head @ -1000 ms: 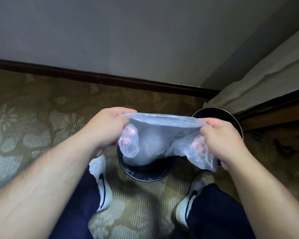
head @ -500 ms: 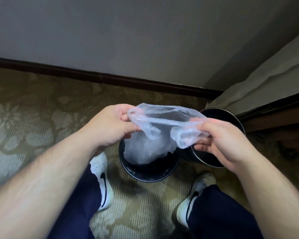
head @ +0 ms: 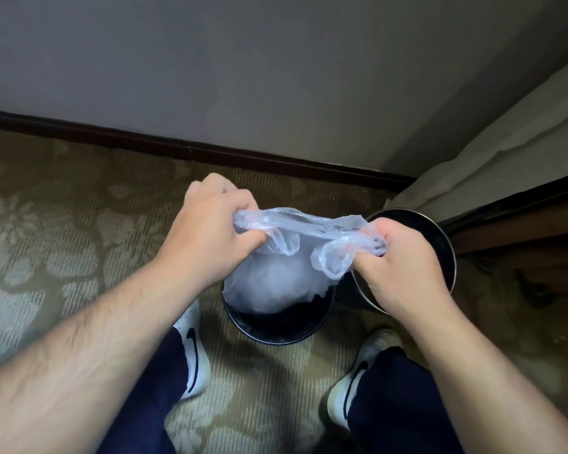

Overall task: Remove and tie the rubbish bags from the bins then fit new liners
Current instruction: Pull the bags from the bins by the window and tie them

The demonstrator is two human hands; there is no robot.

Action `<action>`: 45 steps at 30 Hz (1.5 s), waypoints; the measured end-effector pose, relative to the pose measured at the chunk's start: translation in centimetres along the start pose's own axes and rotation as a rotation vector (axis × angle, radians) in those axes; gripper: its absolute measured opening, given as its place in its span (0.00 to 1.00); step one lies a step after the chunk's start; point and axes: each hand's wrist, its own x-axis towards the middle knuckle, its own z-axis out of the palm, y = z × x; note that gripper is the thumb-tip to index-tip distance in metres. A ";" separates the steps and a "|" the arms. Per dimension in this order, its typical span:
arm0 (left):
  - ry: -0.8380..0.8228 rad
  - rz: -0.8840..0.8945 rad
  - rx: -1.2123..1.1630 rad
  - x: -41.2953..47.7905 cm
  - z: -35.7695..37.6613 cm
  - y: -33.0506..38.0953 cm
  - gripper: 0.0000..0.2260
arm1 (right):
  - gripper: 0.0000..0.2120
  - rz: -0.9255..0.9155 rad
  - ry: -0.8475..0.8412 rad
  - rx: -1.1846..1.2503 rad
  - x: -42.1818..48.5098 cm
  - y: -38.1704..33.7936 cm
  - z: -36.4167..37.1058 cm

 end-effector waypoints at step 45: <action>0.110 0.433 -0.183 -31.2 -24.2 15.1 0.47 | 0.18 -0.481 0.143 0.816 -31.6 -25.4 -15.5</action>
